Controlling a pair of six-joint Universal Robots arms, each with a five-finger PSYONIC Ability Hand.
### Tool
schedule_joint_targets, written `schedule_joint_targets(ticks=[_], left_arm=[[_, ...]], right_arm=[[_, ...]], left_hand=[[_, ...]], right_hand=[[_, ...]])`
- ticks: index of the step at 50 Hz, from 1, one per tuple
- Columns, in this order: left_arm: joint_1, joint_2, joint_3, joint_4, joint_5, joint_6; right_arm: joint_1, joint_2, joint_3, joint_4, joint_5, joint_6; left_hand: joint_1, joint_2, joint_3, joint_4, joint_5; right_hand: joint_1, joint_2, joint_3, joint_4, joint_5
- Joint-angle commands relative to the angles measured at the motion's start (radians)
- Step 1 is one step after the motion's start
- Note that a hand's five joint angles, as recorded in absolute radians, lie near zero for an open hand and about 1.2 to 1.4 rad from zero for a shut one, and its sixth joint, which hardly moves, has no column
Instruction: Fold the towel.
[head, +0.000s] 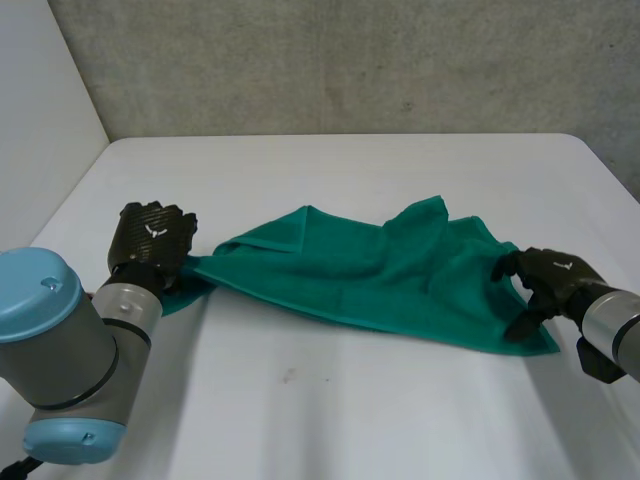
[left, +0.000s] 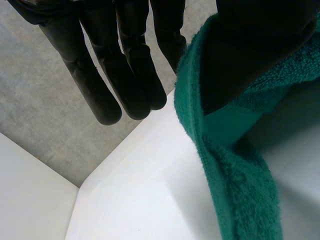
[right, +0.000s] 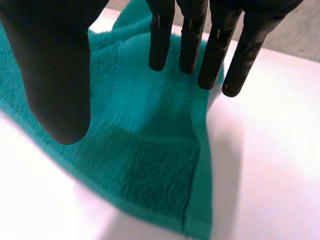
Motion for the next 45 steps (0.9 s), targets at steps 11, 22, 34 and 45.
schedule_joint_targets(ticks=[11,22,34,45], left_arm=[[0.013,-0.005,0.0,0.0,0.001,-0.025],[0.014,-0.005,-0.001,-0.001,0.001,-0.025],[0.01,0.047,-0.012,-0.061,-0.002,-0.013],[0.014,0.309,-0.012,-0.462,0.001,-0.002]], right_arm=[[0.012,0.033,0.062,-0.087,0.003,-0.091],[0.014,0.119,0.017,-0.108,0.016,-0.142],[0.009,-0.124,-0.017,-0.094,0.117,-0.197],[0.012,-0.424,-0.096,0.398,0.138,-0.594]], left_hand=[[0.249,0.197,0.203,0.201,0.24],[0.249,0.197,0.203,0.201,0.24],[0.249,0.197,0.203,0.201,0.24],[0.249,0.197,0.203,0.201,0.24]], right_hand=[[0.253,0.195,0.201,0.201,0.199],[0.795,0.737,0.742,0.742,0.741],[0.974,0.917,0.922,0.922,0.921],[0.974,0.917,0.922,0.922,0.921]])
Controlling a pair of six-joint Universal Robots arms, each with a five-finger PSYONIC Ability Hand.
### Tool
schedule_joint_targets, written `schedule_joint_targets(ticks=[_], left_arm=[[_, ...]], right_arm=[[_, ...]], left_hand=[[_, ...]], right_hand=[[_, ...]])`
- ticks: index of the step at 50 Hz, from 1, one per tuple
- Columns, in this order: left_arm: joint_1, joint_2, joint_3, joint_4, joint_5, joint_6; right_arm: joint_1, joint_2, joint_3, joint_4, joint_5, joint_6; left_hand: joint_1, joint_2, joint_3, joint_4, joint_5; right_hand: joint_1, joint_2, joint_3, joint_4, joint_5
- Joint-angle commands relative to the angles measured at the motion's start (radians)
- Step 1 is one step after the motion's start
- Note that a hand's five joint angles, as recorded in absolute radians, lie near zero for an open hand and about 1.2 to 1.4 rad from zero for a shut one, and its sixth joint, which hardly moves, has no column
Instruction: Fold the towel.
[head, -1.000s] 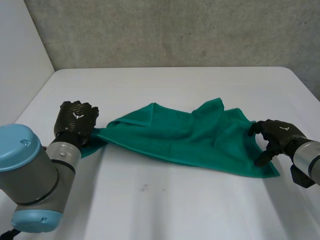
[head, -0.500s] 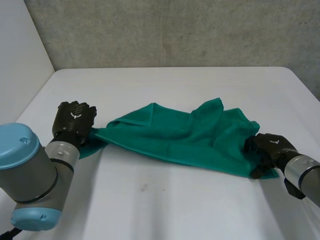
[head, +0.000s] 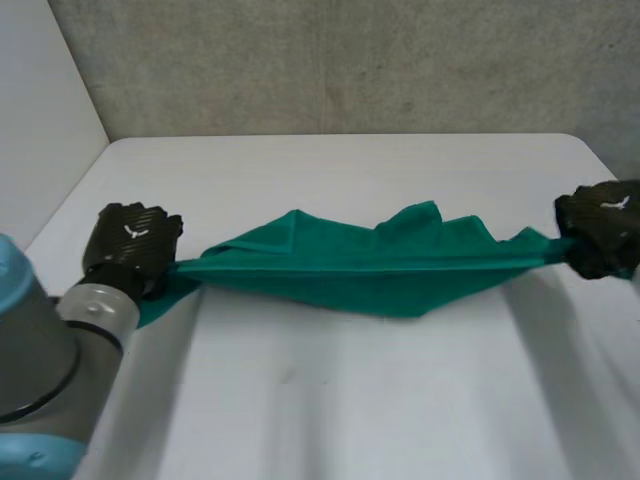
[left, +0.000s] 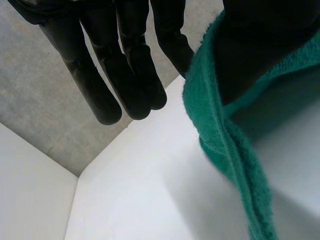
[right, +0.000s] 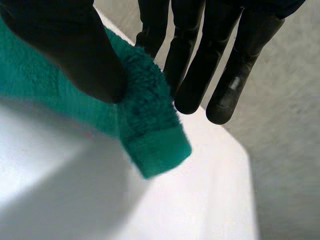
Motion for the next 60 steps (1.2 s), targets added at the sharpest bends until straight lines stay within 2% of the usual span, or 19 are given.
schedule_joint_targets(ticks=[1,4,8,10,12,17,20,23,24,26,28,30,31,34,37,47,54,59,60], left_arm=[[0.005,0.162,-0.004,-0.273,0.004,0.019],[0.019,0.178,-0.027,-0.329,0.016,0.093],[0.054,0.162,-0.067,-0.315,0.036,0.181],[0.063,0.094,-0.064,-0.284,0.046,0.204],[0.063,0.018,-0.055,-0.249,0.048,0.214],[0.052,-0.141,0.057,-0.151,0.04,0.222],[0.043,-0.223,0.186,-0.108,0.04,0.233],[0.026,-0.273,0.369,-0.074,0.037,0.273],[0.026,-0.273,0.37,-0.074,0.037,0.273],[0.008,-0.283,0.564,-0.036,0.037,0.291],[0.008,-0.275,0.687,0.041,0.033,0.285],[0.006,-0.264,0.743,0.116,0.024,0.273],[0.006,-0.264,0.743,0.116,0.024,0.273],[0.006,-0.183,0.758,0.271,0.002,0.179],[0.017,-0.16,0.731,0.251,-0.001,0.145],[0.049,-0.166,0.436,0.187,0.007,0.104],[0.065,-0.273,0.203,0.302,0.04,0.11],[0.065,-0.385,0.137,0.363,0.059,0.116],[0.063,-0.416,0.132,0.365,0.059,0.119]], right_arm=[[0.007,-0.148,-0.065,0.407,0.021,-0.301],[0.012,-0.154,-0.063,0.478,0.029,-0.349],[0.038,-0.113,-0.047,0.488,0.045,-0.371],[0.055,-0.059,-0.042,0.485,0.054,-0.372],[0.108,0.075,-0.068,0.475,0.089,-0.371],[0.164,0.228,-0.169,0.404,0.15,-0.349],[0.198,0.291,-0.272,0.353,0.201,-0.322],[0.243,0.358,-0.598,0.285,0.296,-0.224],[0.247,0.361,-0.66,0.269,0.305,-0.202],[0.247,0.36,-0.817,0.197,0.313,-0.138],[0.247,0.36,-0.862,0.16,0.313,-0.113],[0.241,0.336,-0.948,0.004,0.315,-0.038],[0.237,0.316,-0.949,-0.037,0.315,-0.026],[0.239,0.224,-0.92,-0.138,0.319,-0.013],[0.237,0.185,-0.875,-0.131,0.312,-0.01],[0.233,0.185,-0.525,-0.109,0.224,-0.001],[0.234,0.275,-0.334,-0.111,0.206,0.005],[0.236,0.41,-0.284,-0.104,0.209,0.029],[0.236,0.436,-0.275,-0.104,0.212,0.04]], left_hand=[[0.249,0.197,0.203,0.201,0.24],[0.249,0.197,0.203,0.201,0.24],[0.249,0.197,0.203,0.201,0.24],[0.249,0.197,0.203,0.201,0.24],[0.249,0.197,0.203,0.201,0.24],[0.249,0.197,0.203,0.201,0.24],[0.249,0.197,0.203,0.201,0.24],[0.249,0.197,0.203,0.201,0.24],[0.249,0.197,0.203,0.201,0.24],[0.249,0.197,0.203,0.201,0.24],[0.249,0.197,0.203,0.201,0.24],[0.249,0.197,0.203,0.201,0.24],[0.249,0.197,0.203,0.201,0.24],[0.249,0.197,0.203,0.201,0.24],[0.249,0.197,0.203,0.201,0.24],[0.249,0.197,0.203,0.201,0.24],[0.249,0.197,0.203,0.201,0.24],[-0.038,-0.089,-0.083,-0.085,-0.046],[-0.291,-0.343,-0.337,-0.339,-0.3]], right_hand=[[0.418,0.216,0.217,0.208,0.246],[0.418,0.216,0.217,0.208,0.246],[0.418,0.216,0.217,0.208,0.246],[0.418,0.216,0.217,0.208,0.246],[0.418,0.216,0.217,0.208,0.246],[0.418,0.216,0.217,0.208,0.246],[0.418,0.216,0.217,0.208,0.246],[0.418,0.216,0.217,0.208,0.246],[0.418,0.216,0.217,0.208,0.246],[0.418,0.216,0.217,0.208,0.246],[0.418,0.216,0.217,0.208,0.246],[0.418,0.216,0.217,0.208,0.246],[0.418,0.216,0.217,0.208,0.246],[0.418,0.216,0.217,0.208,0.246],[0.418,0.216,0.217,0.208,0.246],[0.418,0.216,0.217,0.208,0.246],[0.418,0.216,0.217,0.208,0.246],[0.418,0.216,0.217,0.208,0.246],[0.418,0.216,0.217,0.208,0.246]])
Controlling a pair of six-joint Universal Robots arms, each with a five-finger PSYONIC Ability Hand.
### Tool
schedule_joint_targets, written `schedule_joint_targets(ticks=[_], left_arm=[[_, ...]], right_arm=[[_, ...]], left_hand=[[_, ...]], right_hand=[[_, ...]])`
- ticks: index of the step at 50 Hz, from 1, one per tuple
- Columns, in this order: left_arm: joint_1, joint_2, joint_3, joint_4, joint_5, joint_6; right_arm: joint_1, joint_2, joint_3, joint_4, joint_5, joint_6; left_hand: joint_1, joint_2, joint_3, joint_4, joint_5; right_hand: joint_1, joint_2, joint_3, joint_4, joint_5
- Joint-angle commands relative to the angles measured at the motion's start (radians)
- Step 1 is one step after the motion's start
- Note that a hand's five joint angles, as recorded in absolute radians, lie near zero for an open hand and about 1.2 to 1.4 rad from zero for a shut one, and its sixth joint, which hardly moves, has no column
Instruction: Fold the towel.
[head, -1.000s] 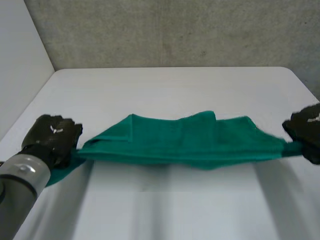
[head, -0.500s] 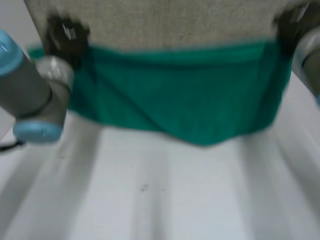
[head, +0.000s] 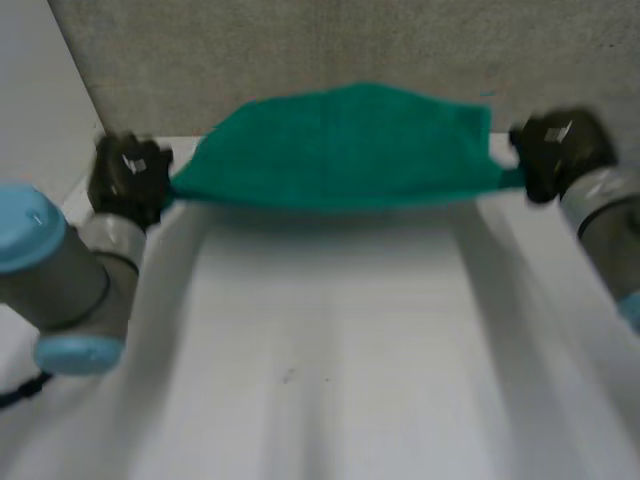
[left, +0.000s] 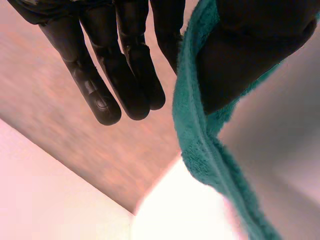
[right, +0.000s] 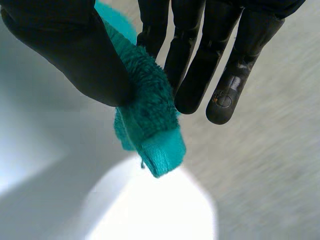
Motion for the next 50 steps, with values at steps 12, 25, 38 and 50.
schedule_joint_targets(ticks=[12,25,38,50], left_arm=[[0.058,-0.175,-0.106,-0.034,0.025,0.016],[0.107,-0.108,-0.165,-0.06,0.108,0.015],[0.142,0.194,-0.323,-0.505,0.076,0.174],[0.081,0.236,-0.312,-0.478,0.076,0.272]], right_arm=[[-0.035,0.144,0.157,0.003,-0.009,0.048],[-0.08,0.122,0.24,-0.001,-0.058,0.05],[-0.107,0.026,0.295,0.401,-0.042,-0.285],[-0.155,0.007,0.248,0.374,-0.031,-0.346]], left_hand=[[-0.638,-0.69,-0.685,-0.685,-0.646],[0.249,0.196,0.201,0.201,0.24],[0.249,0.196,0.201,0.201,0.24],[0.249,0.196,0.201,0.201,0.24]], right_hand=[[0.418,0.216,0.213,0.207,0.237],[0.418,0.216,0.213,0.207,0.237],[0.418,0.216,0.213,0.207,0.237],[0.418,0.216,0.213,0.207,0.237]])
